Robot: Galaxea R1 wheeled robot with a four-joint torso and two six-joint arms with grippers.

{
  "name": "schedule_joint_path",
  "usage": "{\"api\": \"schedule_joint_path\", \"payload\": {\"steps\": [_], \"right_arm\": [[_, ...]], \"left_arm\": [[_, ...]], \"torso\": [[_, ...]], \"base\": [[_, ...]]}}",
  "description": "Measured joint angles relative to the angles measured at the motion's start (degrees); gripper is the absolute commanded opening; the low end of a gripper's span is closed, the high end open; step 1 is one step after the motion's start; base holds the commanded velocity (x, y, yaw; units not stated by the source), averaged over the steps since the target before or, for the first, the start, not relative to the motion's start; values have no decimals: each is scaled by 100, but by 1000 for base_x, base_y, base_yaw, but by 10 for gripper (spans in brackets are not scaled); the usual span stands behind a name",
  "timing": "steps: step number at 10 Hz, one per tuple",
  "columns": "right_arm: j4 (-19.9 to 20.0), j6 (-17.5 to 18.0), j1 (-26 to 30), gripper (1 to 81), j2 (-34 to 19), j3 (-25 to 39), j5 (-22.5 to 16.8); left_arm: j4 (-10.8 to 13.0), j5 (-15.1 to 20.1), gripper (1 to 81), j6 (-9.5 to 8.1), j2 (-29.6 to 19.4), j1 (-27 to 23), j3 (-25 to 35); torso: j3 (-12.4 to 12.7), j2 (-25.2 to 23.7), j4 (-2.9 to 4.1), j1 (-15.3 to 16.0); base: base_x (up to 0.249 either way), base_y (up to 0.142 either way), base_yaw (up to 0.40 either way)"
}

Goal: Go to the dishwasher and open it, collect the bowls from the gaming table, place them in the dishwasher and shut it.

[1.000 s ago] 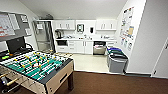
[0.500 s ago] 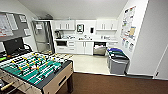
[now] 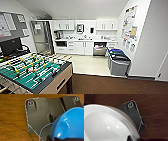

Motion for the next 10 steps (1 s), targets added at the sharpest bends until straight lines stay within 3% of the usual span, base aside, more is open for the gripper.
{"api": "schedule_joint_path", "payload": {"steps": [10], "right_arm": [[0, 0, -2, 10, 0, 0, 0]], "left_arm": [[2, 2, 10, 0, 0, 0, 0]], "torso": [[0, 0, 0, 0]], "base": [[134, -65, 0]]}}
